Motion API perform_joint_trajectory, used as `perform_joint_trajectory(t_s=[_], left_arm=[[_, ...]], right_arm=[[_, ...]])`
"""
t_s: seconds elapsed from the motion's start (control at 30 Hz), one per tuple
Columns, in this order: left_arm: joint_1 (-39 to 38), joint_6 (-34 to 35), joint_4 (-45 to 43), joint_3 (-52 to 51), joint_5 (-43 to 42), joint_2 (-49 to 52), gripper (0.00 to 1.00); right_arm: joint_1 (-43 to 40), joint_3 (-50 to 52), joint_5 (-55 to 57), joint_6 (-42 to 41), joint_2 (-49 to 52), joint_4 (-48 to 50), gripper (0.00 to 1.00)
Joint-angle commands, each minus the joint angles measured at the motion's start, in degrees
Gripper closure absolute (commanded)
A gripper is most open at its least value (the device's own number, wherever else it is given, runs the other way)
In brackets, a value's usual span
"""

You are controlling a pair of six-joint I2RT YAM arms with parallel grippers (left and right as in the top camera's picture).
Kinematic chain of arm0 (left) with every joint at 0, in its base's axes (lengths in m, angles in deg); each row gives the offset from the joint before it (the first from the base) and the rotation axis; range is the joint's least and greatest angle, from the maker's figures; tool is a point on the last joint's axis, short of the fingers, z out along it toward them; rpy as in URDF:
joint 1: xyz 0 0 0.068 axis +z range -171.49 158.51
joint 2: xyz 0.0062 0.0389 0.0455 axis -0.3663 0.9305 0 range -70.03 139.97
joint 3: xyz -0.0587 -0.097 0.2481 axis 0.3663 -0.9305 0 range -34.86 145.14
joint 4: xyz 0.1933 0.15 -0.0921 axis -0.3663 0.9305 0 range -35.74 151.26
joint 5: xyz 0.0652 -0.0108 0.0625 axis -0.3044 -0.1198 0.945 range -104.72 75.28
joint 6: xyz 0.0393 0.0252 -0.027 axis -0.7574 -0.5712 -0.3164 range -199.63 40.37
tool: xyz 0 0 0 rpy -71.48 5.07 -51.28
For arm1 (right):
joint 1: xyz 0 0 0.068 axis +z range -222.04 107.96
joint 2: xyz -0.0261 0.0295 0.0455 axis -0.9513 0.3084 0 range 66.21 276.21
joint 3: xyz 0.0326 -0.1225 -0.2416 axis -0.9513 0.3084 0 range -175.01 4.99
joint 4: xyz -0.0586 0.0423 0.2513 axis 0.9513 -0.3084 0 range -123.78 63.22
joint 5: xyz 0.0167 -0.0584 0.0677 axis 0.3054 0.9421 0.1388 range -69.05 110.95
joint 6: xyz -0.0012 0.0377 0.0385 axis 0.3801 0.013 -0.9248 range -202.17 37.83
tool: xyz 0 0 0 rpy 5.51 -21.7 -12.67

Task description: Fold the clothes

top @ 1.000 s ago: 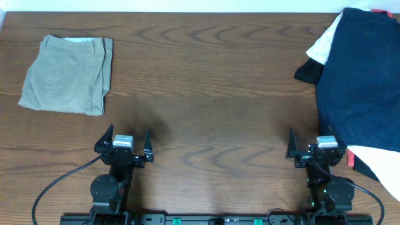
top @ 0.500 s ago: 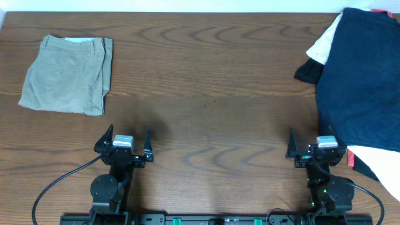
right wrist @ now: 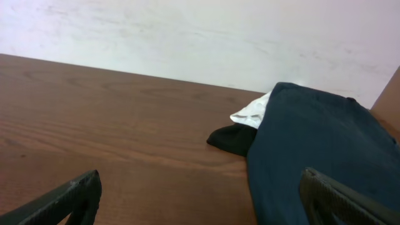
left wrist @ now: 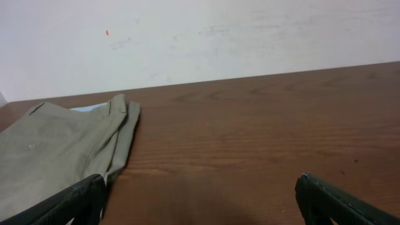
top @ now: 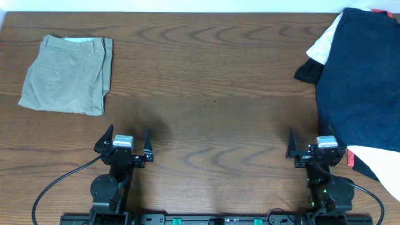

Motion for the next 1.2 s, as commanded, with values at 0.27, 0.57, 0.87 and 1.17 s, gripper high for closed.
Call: perform_joint_trajectory(t_s=[0.27, 0.57, 0.87, 1.17], left_arm=[[0.24, 1.92, 2.45, -0.55, -0.42, -0.37, 0.02], [0.24, 5.68, 3.17, 0.55, -0.44, -0.28, 0.02], [0.24, 5.66, 10.08, 10.75, -0.44, 8.83, 0.02], [0.24, 5.66, 21.33, 28.17, -0.42, 29.14, 0.02]], right_arm=[[0.46, 0.24, -0.02, 0.61, -0.33, 0.00, 0.01], [0.46, 0.24, -0.61, -2.62, -0.33, 1.42, 0.01], [0.46, -2.71, 1.36, -5.29, 0.42, -1.18, 0.01], [0.35, -16.37, 6.05, -5.25, 12.81, -9.09, 0.01]])
